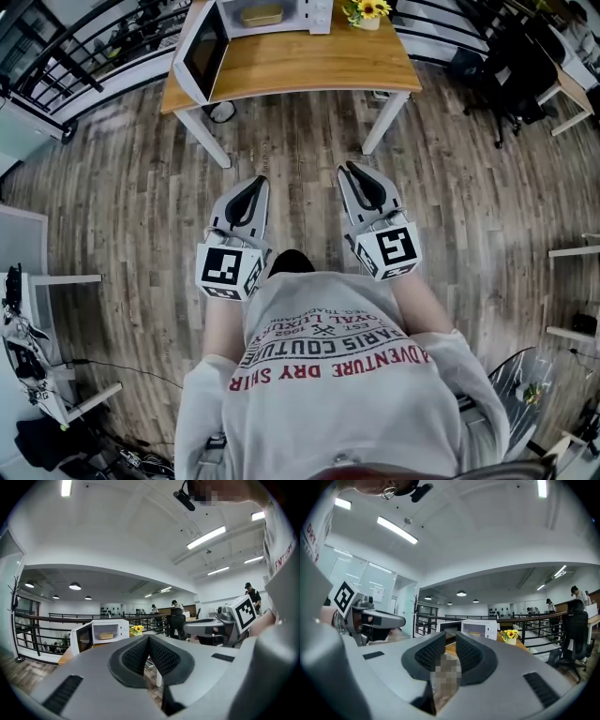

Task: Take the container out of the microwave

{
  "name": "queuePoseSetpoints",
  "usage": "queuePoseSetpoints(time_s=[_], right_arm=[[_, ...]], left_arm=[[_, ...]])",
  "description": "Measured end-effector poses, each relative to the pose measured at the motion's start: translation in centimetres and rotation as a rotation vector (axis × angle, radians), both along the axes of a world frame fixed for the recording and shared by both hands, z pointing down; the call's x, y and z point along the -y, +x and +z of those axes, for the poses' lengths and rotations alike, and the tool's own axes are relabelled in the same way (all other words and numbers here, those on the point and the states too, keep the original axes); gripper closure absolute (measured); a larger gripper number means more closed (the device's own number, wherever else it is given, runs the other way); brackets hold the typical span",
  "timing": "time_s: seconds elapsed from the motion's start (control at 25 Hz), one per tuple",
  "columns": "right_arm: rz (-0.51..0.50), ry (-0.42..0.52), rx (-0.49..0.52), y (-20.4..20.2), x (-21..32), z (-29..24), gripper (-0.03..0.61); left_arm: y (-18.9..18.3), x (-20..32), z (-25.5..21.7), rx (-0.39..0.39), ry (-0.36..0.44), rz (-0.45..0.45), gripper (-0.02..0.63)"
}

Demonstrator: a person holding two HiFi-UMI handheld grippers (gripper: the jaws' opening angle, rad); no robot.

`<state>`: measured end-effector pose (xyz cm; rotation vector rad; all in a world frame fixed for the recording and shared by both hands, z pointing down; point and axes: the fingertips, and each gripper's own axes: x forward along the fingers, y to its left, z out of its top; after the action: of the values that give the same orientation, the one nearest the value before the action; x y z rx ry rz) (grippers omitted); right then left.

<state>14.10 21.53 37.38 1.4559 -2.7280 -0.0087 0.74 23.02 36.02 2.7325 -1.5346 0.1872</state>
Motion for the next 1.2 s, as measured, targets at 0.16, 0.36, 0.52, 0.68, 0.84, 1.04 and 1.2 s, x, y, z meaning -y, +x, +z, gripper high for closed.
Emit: queuePoseSetpoints(time_s=[0.16,0.36,0.52,0.68,0.84,1.04,1.2], right_arm=[[0.008,-0.023,-0.021,0.8,1.9,-0.3,0.370],[0.049,-0.059,-0.019,1.1,5.6,0.4,0.370],[0.070,-0.058,-0.013,0.2,8.9,0.4,0.371],[0.084,-0.054,-0.022,-1.4,13.3,0.0,0.370],[0.084,-0.054,-0.053,-3.6,19.0,0.2,0.370],[0.122,-0.093,-0.072,-4.7,26.9,1.3,0.371],[0.145,-0.114,-0.089,-6.3,32.7,1.3,0.371]], left_arm=[[-0.5,1.1,0.5,-0.013,-0.029,-0.029,0.600],[-1.8,3.3,1.7,-0.013,-0.062,-0.038,0.600],[-3.3,7.2,2.6,-0.016,-0.077,-0.044,0.600],[-3.9,12.2,3.1,-0.035,-0.088,-0.015,0.600],[-5.2,18.5,3.9,-0.027,-0.102,0.010,0.600],[-6.3,27.0,3.7,-0.027,-0.092,0.047,0.600],[-7.6,33.0,3.7,-0.026,-0.103,0.079,0.600]])
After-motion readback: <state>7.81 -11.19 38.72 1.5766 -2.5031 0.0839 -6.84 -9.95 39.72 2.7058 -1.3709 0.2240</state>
